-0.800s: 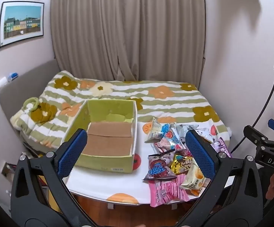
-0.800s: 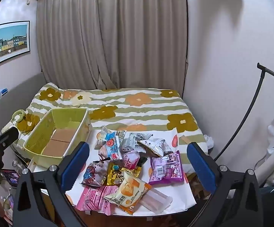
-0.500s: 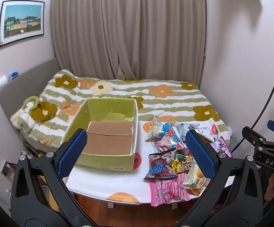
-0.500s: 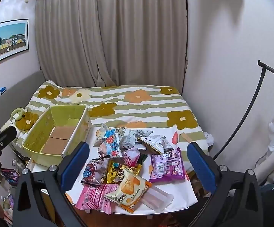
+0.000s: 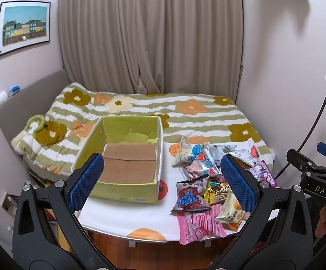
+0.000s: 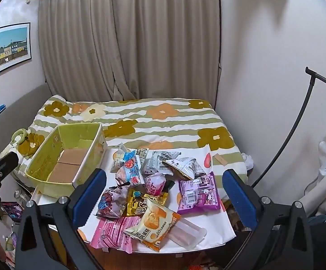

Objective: Organize snacks

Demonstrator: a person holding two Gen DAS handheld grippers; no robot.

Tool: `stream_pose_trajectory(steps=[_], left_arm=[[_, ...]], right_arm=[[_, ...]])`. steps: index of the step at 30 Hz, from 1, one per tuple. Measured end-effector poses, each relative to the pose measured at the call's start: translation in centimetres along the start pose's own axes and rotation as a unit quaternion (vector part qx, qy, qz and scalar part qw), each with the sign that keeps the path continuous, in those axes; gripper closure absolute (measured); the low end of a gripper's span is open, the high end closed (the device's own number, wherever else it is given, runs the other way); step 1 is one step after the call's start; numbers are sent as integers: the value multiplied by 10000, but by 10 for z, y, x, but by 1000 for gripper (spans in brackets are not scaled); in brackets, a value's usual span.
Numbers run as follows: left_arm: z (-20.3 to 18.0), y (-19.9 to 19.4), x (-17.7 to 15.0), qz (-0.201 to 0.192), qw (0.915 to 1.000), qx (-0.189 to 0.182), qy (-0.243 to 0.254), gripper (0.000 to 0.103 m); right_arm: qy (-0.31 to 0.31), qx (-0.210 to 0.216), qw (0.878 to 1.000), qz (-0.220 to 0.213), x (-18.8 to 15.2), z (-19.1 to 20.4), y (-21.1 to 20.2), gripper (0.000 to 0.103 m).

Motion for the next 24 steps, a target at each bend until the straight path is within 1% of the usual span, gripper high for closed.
stream_pose_trajectory(steps=[24], left_arm=[[-1,1,1,8,10000,-29,36,0]], right_arm=[[1,16,10000,37,5,-2,-2,0]])
Point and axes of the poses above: each gripper's, at about its wrist camera, not at the fingertips, and y roughly the way its jaws point, z to its left, x to its top, the point moved 5 cm from there along y, roughly the way its jaws point, and after that the axes turned 5 degrees about y, right-handed, at the moved point
